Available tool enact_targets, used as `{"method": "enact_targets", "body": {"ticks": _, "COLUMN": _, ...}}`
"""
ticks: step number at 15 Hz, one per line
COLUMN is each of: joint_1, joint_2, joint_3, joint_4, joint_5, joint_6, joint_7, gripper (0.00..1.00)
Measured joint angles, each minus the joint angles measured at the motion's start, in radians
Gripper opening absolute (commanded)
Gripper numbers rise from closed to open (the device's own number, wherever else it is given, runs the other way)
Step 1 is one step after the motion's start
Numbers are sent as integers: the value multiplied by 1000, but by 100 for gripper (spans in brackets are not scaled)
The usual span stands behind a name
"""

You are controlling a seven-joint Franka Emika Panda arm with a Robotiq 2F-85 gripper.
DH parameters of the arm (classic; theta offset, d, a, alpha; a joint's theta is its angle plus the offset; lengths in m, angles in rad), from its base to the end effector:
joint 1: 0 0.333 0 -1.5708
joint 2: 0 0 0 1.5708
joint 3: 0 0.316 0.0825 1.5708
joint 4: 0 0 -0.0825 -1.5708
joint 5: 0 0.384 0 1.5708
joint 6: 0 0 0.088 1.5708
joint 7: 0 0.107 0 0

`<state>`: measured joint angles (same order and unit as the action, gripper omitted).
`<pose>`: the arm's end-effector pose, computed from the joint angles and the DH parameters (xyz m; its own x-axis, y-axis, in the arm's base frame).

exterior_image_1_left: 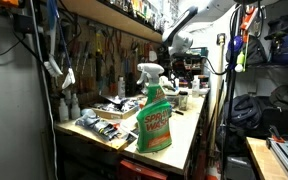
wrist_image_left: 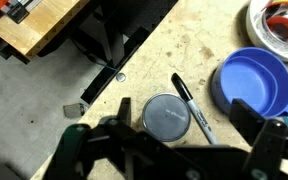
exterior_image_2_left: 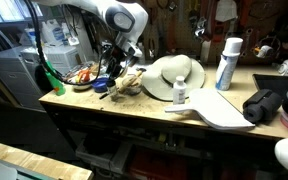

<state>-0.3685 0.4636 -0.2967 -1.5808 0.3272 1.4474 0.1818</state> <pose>0.5145 -0.3295 0.3502 0.5208 -0.6421 -0.5626 -0.8009 -0.5957 -0.0616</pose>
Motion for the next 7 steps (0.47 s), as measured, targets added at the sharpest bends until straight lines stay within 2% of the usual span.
{"method": "enact_targets", "body": {"ticks": 3, "joint_1": 16, "joint_2": -118, "joint_3": 0, "joint_4": -27, "joint_5": -76, "joint_6": 7, "joint_7": -83, "gripper": 100}}
{"method": "enact_targets", "body": {"ticks": 7, "joint_1": 44, "joint_2": -341, "joint_3": 4, "joint_4": -172, "joint_5": -144, "joint_6": 125, "joint_7": -168, "gripper": 100}}
